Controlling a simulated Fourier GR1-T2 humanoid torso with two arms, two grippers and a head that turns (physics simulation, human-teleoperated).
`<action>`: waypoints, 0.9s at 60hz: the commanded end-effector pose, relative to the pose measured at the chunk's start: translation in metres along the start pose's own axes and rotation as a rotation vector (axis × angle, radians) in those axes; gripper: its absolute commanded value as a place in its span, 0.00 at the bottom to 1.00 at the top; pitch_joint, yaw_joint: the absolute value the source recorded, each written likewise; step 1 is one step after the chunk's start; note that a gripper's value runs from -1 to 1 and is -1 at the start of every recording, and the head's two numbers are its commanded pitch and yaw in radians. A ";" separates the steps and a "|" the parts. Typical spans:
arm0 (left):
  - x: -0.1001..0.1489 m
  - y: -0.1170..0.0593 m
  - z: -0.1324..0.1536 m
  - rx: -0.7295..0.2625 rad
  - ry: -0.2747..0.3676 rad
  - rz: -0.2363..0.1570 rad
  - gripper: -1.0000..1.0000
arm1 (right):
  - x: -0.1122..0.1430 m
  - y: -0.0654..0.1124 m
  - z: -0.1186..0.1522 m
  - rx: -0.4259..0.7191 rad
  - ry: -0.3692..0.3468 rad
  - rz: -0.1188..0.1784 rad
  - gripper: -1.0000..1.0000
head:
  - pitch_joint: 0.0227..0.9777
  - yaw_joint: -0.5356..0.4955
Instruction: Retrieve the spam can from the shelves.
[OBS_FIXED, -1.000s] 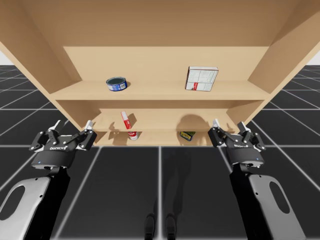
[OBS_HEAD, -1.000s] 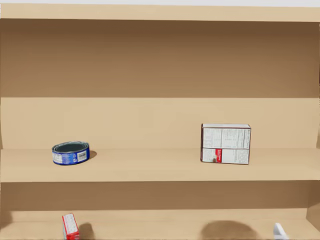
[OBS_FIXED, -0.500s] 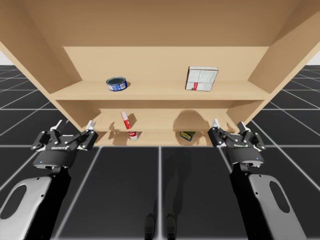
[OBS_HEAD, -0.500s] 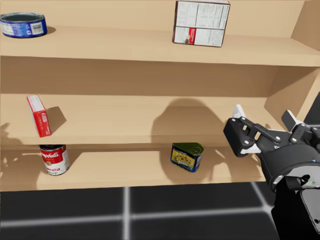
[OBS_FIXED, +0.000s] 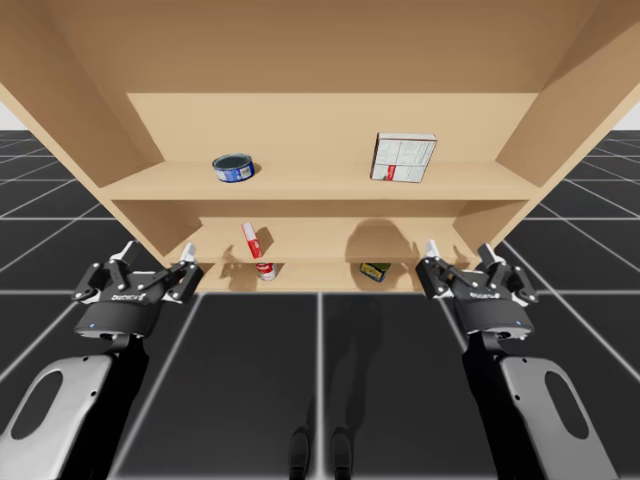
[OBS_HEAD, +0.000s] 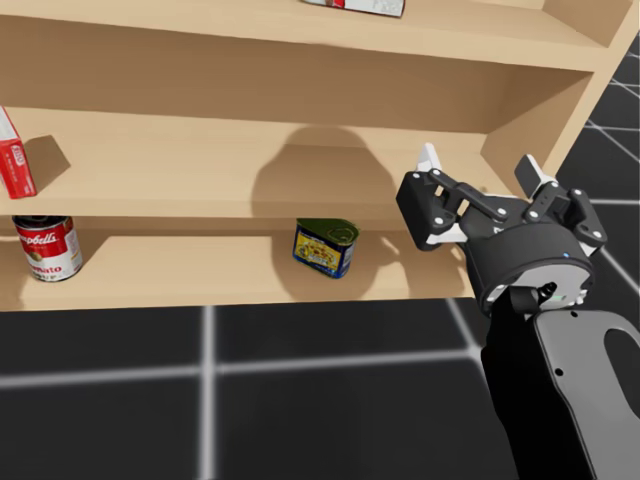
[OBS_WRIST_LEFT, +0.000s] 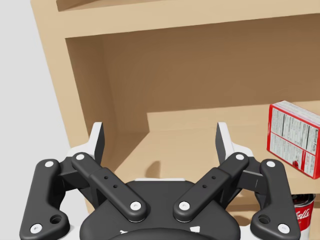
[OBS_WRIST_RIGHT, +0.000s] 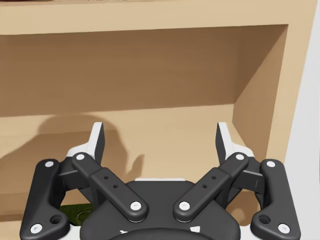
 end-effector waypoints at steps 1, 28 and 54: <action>0.001 -0.002 0.001 -0.005 -0.001 0.002 0.00 | 0.004 0.006 0.016 0.041 -0.002 0.043 0.00 | 0.74 0.30; 0.001 -0.001 0.002 -0.004 -0.004 0.006 0.00 | -0.030 -0.003 0.059 0.414 0.117 -0.051 0.00 | 0.75 0.29; 0.001 -0.001 0.002 -0.001 -0.004 0.005 0.00 | -0.083 0.000 0.013 0.445 0.200 0.049 0.00 | 0.76 0.29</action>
